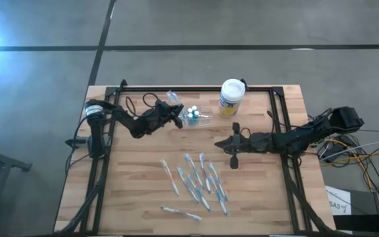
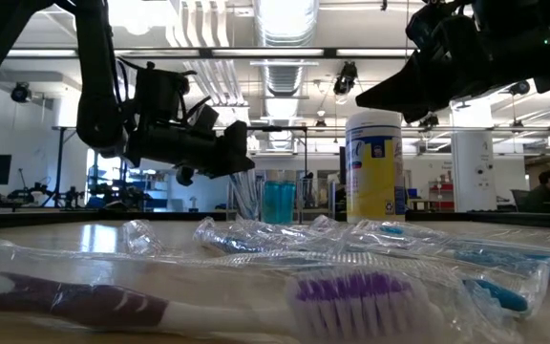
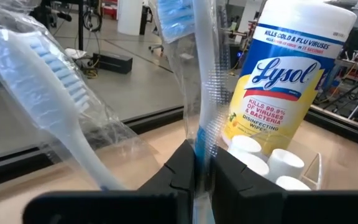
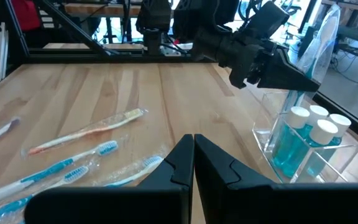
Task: Pick & Place toothbrushing station
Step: Put the blue toothbrush into the transparent toothbrush holder
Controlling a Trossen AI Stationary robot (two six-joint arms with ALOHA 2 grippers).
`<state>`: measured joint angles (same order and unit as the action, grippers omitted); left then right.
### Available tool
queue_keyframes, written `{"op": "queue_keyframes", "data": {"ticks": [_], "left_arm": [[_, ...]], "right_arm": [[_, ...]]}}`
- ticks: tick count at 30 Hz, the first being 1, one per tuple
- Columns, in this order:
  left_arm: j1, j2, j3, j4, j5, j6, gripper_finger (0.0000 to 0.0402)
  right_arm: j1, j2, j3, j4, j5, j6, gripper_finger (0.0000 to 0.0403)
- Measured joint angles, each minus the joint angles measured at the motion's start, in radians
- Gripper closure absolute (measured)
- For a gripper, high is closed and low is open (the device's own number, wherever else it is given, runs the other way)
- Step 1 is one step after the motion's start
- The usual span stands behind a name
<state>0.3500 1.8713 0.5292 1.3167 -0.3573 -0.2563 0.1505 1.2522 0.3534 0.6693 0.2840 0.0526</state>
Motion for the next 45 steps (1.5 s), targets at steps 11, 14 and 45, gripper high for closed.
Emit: {"op": "queue_keyframes", "data": {"ticks": [11, 14, 45], "left_arm": [[0.0, -0.01, -0.002, -0.001, 0.027, -0.008, 0.0236], [-0.001, -0.011, -0.003, 0.0, 0.039, -0.023, 0.0214], [-0.007, -1.268, -0.223, -0.89, 0.006, 0.218, 0.0222]], "right_arm": [[0.0, 0.0, 0.0, 0.0, 0.0, 0.0, 0.0394], [0.0, 0.0, 0.0, 0.0, -0.001, 0.0, 0.0394], [0.0, 0.0, 0.0, -0.001, -0.006, 0.02, 0.0394]]}}
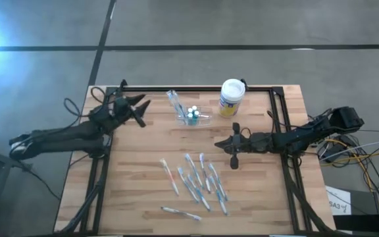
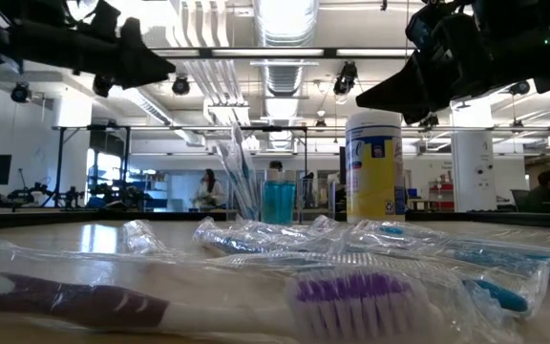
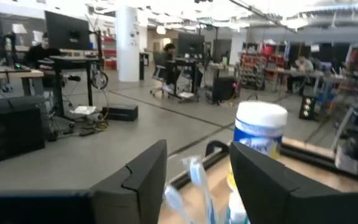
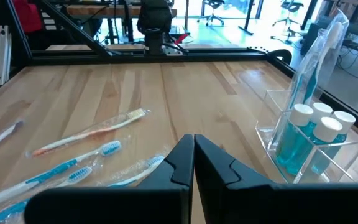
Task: Pick & Place toothbrushing station
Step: Put the blue toothbrush into the transparent toothbrush holder
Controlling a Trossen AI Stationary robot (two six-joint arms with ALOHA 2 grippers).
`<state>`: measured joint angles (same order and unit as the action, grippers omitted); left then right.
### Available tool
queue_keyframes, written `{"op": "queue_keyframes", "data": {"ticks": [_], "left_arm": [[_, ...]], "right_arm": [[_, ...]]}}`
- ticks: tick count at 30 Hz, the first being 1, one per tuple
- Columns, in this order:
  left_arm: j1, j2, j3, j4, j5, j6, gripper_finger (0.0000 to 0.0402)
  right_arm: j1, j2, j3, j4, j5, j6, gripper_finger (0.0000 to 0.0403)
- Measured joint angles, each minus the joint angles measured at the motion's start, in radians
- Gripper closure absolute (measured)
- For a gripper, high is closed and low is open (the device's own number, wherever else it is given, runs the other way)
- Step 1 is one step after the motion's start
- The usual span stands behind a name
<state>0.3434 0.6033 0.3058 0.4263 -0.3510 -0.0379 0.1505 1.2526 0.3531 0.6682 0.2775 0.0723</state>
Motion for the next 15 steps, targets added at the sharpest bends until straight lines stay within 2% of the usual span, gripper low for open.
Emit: {"op": "queue_keyframes", "data": {"ticks": [4, 9, 12, 15], "left_arm": [[-0.011, -0.102, 0.0, -0.16, 0.118, 0.01, 0.027], [-0.043, -0.152, -0.033, -0.168, 0.397, 0.047, 0.0384], [-0.065, -0.168, -0.062, -0.137, 0.469, 0.044, 0.0392], [-0.081, -0.181, -0.081, -0.136, 0.48, 0.044, 0.0397]], "right_arm": [[0.0, 0.0, 0.0, 0.001, 0.002, 0.026, 0.0394], [0.0, 0.001, 0.046, -0.074, -0.008, 0.116, 0.0394], [0.001, 0.001, 0.131, -0.254, -0.046, 0.156, 0.0394], [0.011, 0.001, 0.25, -0.511, -0.043, 0.233, 0.0394]]}}
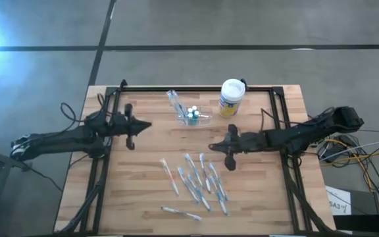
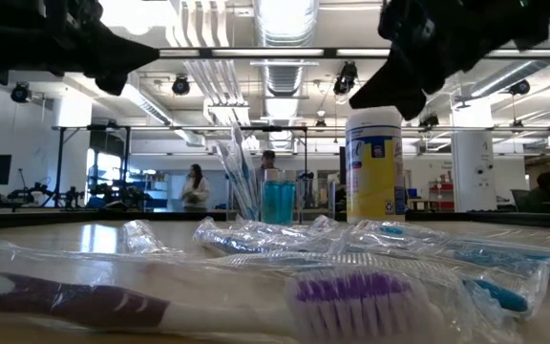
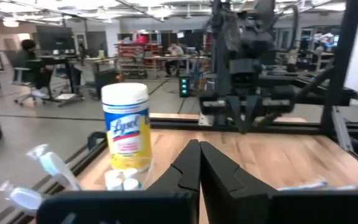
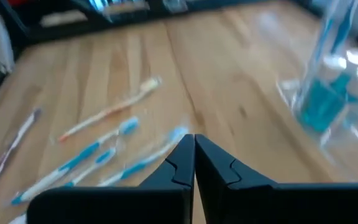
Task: Pick & Place toothbrushing station
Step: Put the blue toothbrush into the transparent toothbrush holder
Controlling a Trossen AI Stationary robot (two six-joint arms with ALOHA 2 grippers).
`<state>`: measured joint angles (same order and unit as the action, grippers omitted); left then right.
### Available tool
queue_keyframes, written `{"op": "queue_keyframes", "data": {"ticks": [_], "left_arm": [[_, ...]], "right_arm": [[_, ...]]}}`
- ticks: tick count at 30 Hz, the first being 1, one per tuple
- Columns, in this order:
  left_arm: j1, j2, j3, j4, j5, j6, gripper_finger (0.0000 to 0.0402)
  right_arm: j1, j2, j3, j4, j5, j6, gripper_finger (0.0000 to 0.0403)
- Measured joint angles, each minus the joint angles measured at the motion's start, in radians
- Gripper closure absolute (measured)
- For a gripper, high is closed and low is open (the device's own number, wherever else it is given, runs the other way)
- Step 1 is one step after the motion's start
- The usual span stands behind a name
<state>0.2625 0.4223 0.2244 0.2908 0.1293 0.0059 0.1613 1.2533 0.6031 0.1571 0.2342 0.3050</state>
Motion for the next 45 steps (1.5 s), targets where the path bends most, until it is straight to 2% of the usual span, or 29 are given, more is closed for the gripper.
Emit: {"op": "queue_keyframes", "data": {"ticks": [6, 10, 17, 21, 25, 32, 36, 42, 45], "left_arm": [[-0.003, -0.022, -0.018, 0.0, 0.079, 0.03, 0.0398], [-0.003, -0.028, -0.014, 0.003, 0.175, 0.055, 0.0392], [-0.004, -0.03, -0.016, 0.001, 0.201, 0.045, 0.038], [-0.004, -0.03, -0.015, 0.0, 0.203, 0.05, 0.0383], [-0.004, -0.03, -0.009, 0.002, 0.203, 0.079, 0.039], [-0.004, -0.031, -0.012, 0.005, 0.203, 0.071, 0.0392], [-0.004, -0.031, -0.012, 0.006, 0.203, 0.067, 0.0386], [-0.004, -0.031, -0.015, 0.005, 0.203, 0.065, 0.039], [-0.004, -0.03, -0.016, 0.005, 0.203, 0.064, 0.0394]], "right_arm": [[0.058, 0.03, 0.218, -0.497, 0.003, 0.211, 0.0394], [0.097, 0.067, 0.303, -0.687, 0.0, 0.343, 0.0394], [0.117, 0.184, 0.345, -0.702, -0.111, 0.451, 0.038], [0.118, 0.288, 0.372, -0.69, -0.187, 0.454, 0.0334], [0.115, 0.387, 0.401, -0.693, -0.208, 0.447, 0.028], [0.108, 0.444, 0.417, -0.615, -0.227, 0.448, 0.0221], [0.094, 0.46, 0.407, -0.603, -0.245, 0.452, 0.0205], [0.065, 0.484, 0.398, -0.588, -0.245, 0.439, 0.0202], [0.059, 0.517, 0.395, -0.566, -0.286, 0.424, 0.0202]]}}
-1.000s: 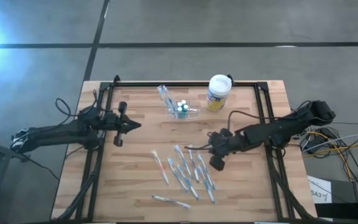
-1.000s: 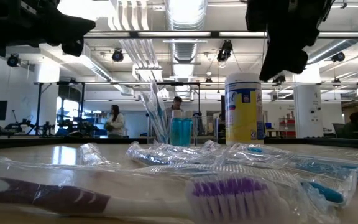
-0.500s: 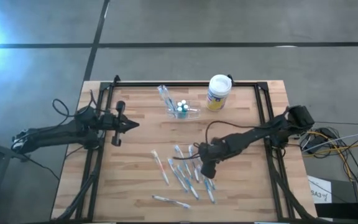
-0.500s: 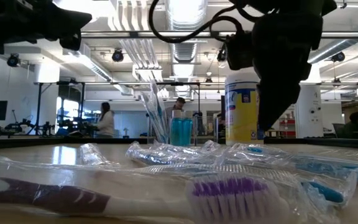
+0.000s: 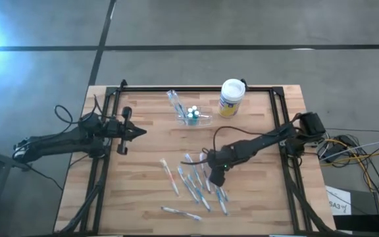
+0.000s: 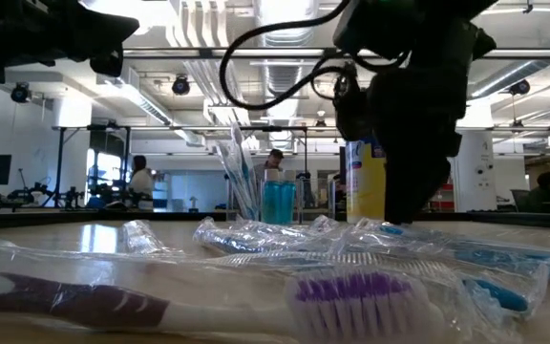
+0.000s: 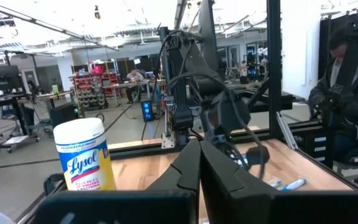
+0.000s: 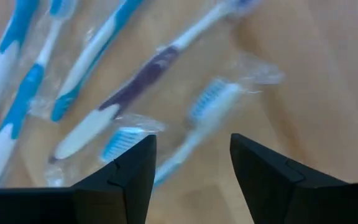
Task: Pick & Place toothbrushing station
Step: Put the blue toothbrush into the transparent toothbrush holder
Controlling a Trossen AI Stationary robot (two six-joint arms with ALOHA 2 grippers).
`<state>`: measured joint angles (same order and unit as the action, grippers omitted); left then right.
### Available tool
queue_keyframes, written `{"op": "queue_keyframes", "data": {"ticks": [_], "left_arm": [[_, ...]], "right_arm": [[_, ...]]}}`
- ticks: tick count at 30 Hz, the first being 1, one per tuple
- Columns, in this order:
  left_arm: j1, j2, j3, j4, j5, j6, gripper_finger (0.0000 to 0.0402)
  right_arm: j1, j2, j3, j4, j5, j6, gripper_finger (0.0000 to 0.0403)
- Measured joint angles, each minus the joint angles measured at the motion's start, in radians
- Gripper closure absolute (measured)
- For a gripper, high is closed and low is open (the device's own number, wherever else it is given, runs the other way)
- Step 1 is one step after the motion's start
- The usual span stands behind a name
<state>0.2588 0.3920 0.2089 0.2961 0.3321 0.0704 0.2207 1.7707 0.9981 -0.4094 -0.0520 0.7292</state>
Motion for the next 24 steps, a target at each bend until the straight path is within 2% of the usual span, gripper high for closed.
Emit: {"op": "queue_keyframes", "data": {"ticks": [8, 12, 19, 24], "left_arm": [[0.0, 0.0, 0.0, -0.003, 0.0, -0.017, 0.0385], [0.0, 0.0, 0.0, -0.006, 0.0, -0.02, 0.0381], [0.0, 0.0, 0.0, -0.005, 0.0, -0.047, 0.0392], [0.0, 0.0, 0.0, -0.004, 0.0, -0.068, 0.0394]], "right_arm": [[0.0, 0.056, 0.005, 0.003, -0.026, -0.029, 0.0211], [-0.001, 0.03, 0.001, -0.006, -0.018, -0.037, 0.0257], [-0.001, -0.013, -0.001, -0.016, 0.006, -0.065, 0.0376], [-0.003, -0.072, 0.009, -0.043, 0.026, -0.08, 0.0386]]}}
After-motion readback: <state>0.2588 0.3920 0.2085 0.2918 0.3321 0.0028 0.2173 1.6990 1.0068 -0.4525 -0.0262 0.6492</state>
